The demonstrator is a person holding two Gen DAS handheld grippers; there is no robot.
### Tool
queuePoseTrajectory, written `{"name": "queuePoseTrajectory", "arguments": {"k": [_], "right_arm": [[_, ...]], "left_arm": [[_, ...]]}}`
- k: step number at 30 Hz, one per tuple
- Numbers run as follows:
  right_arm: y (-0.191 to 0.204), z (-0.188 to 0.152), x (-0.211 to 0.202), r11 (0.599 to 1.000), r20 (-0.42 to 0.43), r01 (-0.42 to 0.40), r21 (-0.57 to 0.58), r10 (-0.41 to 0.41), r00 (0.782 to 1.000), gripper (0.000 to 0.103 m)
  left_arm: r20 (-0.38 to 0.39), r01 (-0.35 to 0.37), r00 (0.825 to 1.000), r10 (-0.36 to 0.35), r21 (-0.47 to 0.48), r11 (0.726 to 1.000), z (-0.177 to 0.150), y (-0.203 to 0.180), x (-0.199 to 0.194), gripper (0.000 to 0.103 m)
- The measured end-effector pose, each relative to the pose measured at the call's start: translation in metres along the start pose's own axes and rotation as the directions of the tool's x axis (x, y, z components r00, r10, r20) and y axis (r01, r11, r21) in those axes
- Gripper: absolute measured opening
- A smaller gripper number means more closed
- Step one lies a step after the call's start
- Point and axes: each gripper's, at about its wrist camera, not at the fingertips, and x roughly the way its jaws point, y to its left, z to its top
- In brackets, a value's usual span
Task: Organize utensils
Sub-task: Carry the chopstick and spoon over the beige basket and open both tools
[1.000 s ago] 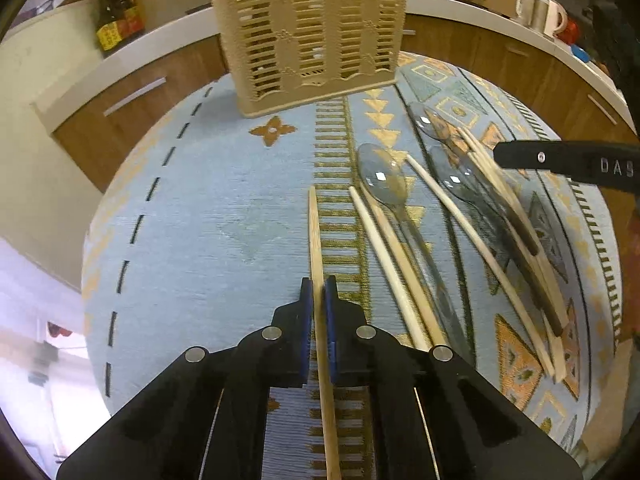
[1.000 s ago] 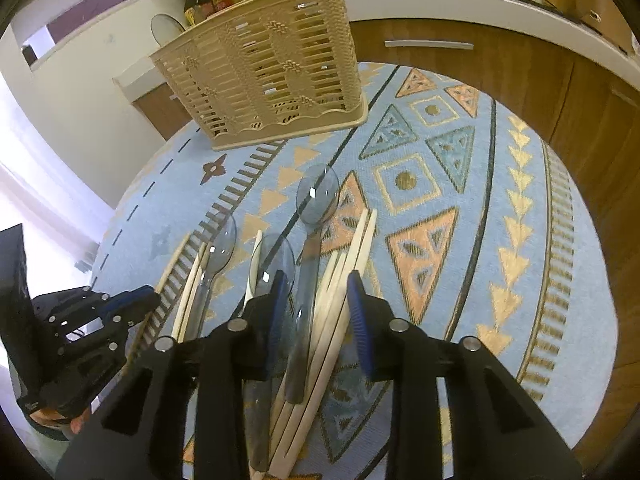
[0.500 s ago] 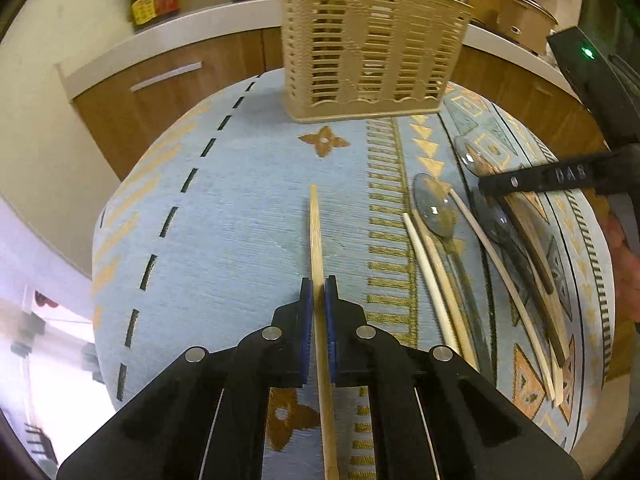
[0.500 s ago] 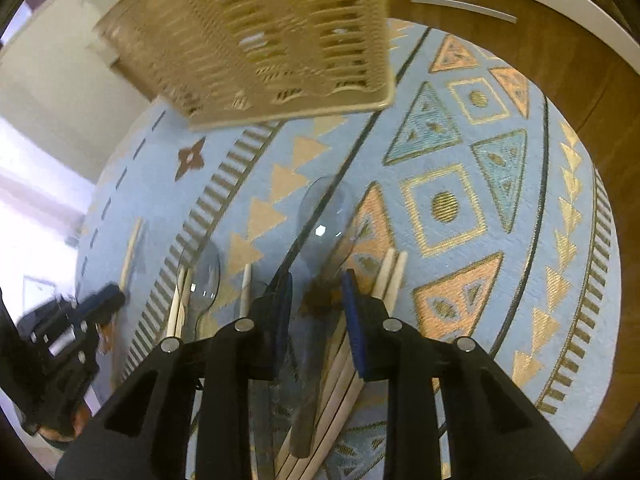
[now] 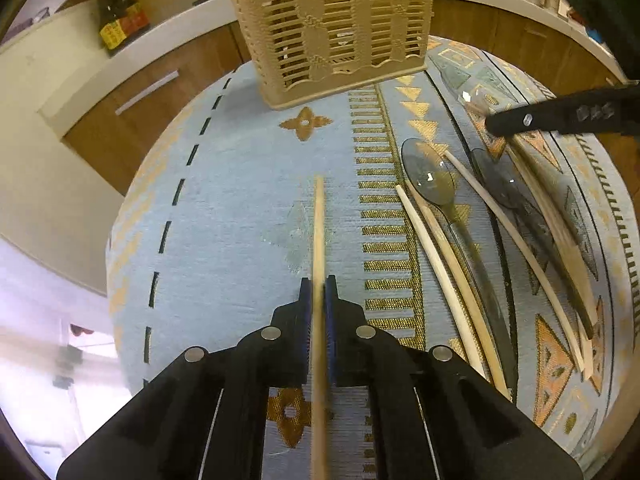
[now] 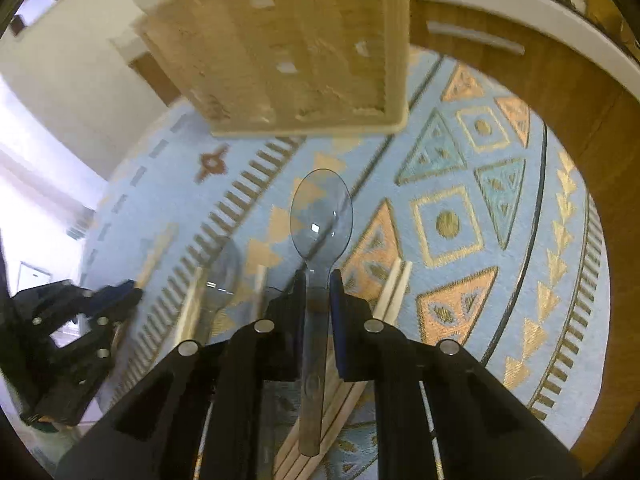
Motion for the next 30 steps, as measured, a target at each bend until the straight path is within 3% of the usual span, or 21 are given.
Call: {"name": "queuePoseTrajectory", "arguments": {"k": [4, 7, 10, 11, 15, 17, 18, 23, 25, 30], "right_arm": [[0.007, -0.001, -0.031, 0.999, 0.108, -0.023, -0.049, 0.028, 0.994, 0.009], [0.014, 0.007, -0.046, 0.997, 0.173, -0.036, -0.075, 0.049, 0.984, 0.009], [0.022, 0.016, -0.076, 0.992, 0.277, -0.030, -0.126, 0.065, 0.959, 0.009], [0.023, 0.019, -0.084, 0.990, 0.301, -0.028, -0.136, 0.068, 0.951, 0.009], [0.030, 0.043, -0.110, 0.986, 0.399, -0.036, -0.163, 0.099, 0.912, 0.009], [0.033, 0.055, -0.121, 0.984, 0.442, -0.030, -0.175, 0.106, 0.890, 0.009], [0.034, 0.062, -0.125, 0.983, 0.464, -0.028, -0.179, 0.110, 0.879, 0.009], [0.033, 0.101, -0.138, 0.986, 0.549, -0.012, -0.169, 0.104, 0.830, 0.009], [0.028, 0.119, -0.139, 0.988, 0.586, -0.004, -0.152, 0.094, 0.805, 0.009], [0.011, 0.154, -0.133, 0.995, 0.627, -0.017, -0.097, 0.075, 0.775, 0.009]], "left_arm": [[0.101, 0.061, 0.993, -0.055, -0.061, 0.996, 0.007, 0.004, -0.019, 0.004], [0.238, 0.143, 0.965, -0.112, -0.114, 0.983, 0.022, 0.018, -0.050, 0.004], [0.382, 0.219, 0.912, -0.148, -0.149, 0.964, 0.041, 0.036, -0.085, 0.004], [0.440, 0.249, 0.884, -0.156, -0.162, 0.955, 0.051, 0.044, -0.099, 0.004], [0.579, 0.325, 0.798, -0.168, -0.178, 0.929, 0.088, 0.063, -0.132, 0.004], [0.620, 0.344, 0.767, -0.162, -0.184, 0.921, 0.106, 0.070, -0.141, 0.004], [0.648, 0.358, 0.744, -0.164, -0.180, 0.916, 0.118, 0.074, -0.144, 0.004], [0.721, 0.406, 0.674, -0.162, -0.179, 0.896, 0.163, 0.087, -0.138, 0.004], [0.733, 0.405, 0.665, -0.144, -0.192, 0.894, 0.177, 0.094, -0.129, 0.004], [0.762, 0.416, 0.636, -0.122, -0.205, 0.886, 0.205, 0.104, -0.110, 0.004]]}}
